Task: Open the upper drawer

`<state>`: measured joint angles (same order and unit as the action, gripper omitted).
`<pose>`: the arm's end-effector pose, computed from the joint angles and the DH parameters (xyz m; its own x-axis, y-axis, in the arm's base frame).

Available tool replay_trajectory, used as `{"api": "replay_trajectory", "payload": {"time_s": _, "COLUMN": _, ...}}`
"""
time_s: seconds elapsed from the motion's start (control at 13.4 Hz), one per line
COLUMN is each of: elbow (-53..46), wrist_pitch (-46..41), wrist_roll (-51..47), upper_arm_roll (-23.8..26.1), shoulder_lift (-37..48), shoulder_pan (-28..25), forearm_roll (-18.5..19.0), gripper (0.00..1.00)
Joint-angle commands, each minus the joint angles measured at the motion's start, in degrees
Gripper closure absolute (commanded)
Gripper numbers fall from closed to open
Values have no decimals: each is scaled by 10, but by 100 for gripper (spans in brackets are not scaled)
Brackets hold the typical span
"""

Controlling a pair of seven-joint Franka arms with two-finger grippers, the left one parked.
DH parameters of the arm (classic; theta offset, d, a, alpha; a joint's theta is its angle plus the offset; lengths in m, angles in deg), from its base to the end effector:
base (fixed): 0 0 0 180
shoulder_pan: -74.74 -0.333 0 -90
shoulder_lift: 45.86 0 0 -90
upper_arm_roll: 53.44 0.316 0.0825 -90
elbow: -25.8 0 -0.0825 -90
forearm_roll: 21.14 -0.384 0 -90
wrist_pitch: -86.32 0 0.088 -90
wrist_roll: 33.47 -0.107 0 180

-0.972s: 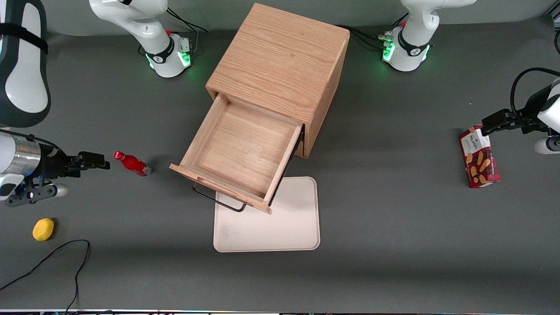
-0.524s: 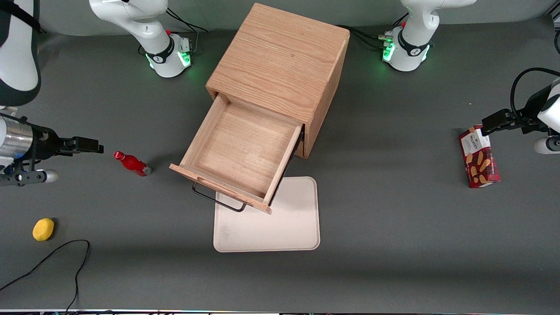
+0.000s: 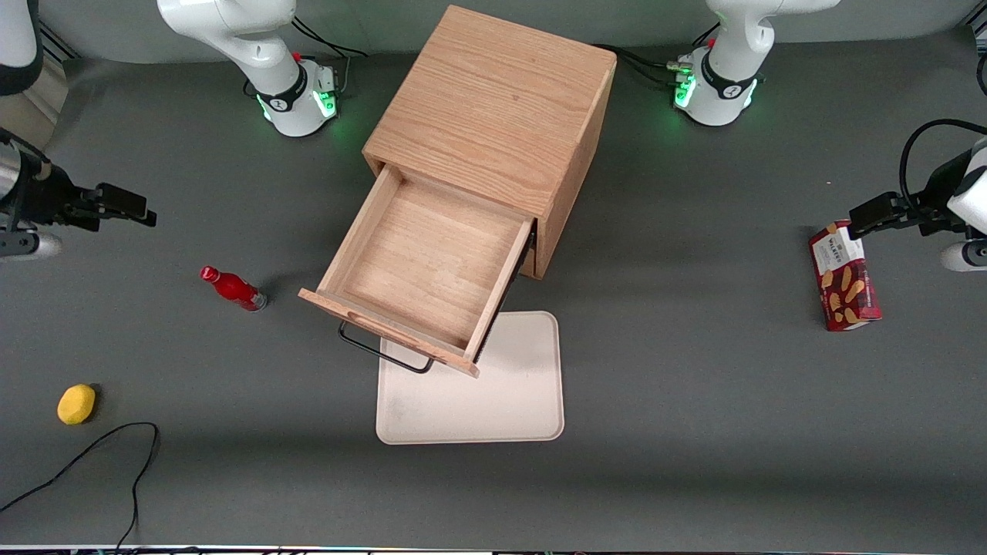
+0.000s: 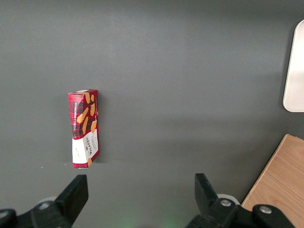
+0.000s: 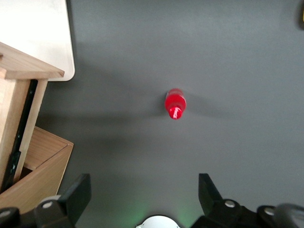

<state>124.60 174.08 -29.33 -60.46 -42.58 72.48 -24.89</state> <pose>0.5260 -0.0382 0.5805 0.9915 -0.0066 -0.1298 -0.0173 -0.9965 -0.0817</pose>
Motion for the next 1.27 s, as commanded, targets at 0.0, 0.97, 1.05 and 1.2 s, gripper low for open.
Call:
{"api": "replay_trajectory", "payload": {"time_s": 0.0, "elbow": 19, "wrist_pitch": 15, "wrist_roll": -18, "upper_arm_roll": 80, "shoulder_lift": 27, "shoulder_pan": 73, "forearm_roll": 9, "gripper": 0}}
{"api": "replay_trajectory", "payload": {"time_s": 0.97, "elbow": -108, "wrist_pitch": -35, "wrist_roll": -11, "upper_arm_roll": 83, "shoulder_lift": -57, "shoulder_pan": 83, "forearm_roll": 4, "gripper": 0}}
{"api": "replay_trajectory", "payload": {"time_s": 1.05, "elbow": -107, "wrist_pitch": -35, "wrist_roll": -10, "upper_arm_roll": 83, "shoulder_lift": -57, "shoulder_pan": 83, "forearm_roll": 4, "gripper": 0}}
{"api": "replay_trajectory", "payload": {"time_s": 1.2, "elbow": -108, "wrist_pitch": -36, "wrist_roll": -8, "upper_arm_roll": 83, "shoulder_lift": -57, "shoulder_pan": 84, "forearm_roll": 4, "gripper": 0}}
